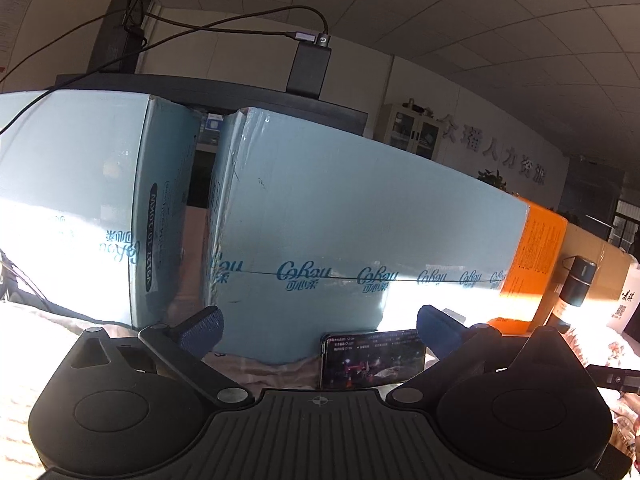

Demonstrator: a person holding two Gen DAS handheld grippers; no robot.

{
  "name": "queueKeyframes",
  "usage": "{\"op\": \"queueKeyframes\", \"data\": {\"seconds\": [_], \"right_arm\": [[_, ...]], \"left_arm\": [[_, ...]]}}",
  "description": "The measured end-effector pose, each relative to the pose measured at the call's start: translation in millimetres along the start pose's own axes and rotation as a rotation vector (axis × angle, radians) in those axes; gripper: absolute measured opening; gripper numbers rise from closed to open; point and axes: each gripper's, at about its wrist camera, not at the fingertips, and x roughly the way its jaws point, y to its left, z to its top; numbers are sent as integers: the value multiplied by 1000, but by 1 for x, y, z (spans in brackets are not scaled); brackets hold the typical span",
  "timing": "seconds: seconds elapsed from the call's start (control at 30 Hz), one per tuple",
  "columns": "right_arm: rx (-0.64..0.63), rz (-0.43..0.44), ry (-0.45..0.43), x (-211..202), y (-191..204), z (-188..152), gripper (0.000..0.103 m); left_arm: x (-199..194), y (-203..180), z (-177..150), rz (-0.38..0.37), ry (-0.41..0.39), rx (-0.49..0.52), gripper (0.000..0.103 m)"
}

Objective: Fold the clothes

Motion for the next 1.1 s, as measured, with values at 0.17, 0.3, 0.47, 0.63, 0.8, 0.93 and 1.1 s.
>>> {"op": "queueKeyframes", "data": {"seconds": [0.17, 0.3, 0.47, 0.63, 0.8, 0.93, 1.1], "right_arm": [[16, 33, 50, 42, -2, 9, 101], [61, 25, 98, 71, -9, 11, 101], [57, 17, 138, 98, -8, 2, 101], [38, 13, 196, 107, -13, -9, 101], [28, 2, 235, 111, -19, -14, 101], [38, 21, 271, 117, -21, -19, 101], [23, 35, 303, 122, -18, -24, 101]], "left_arm": [[25, 7, -15, 7, 62, -25, 103], [39, 19, -26, -1, 98, -52, 103], [52, 33, -36, -36, 156, -87, 103], [60, 47, -44, -99, 198, -169, 103], [68, 54, -51, -168, 237, -258, 103], [71, 55, -55, -229, 256, -289, 103], [76, 59, -61, -350, 278, -364, 103]]}}
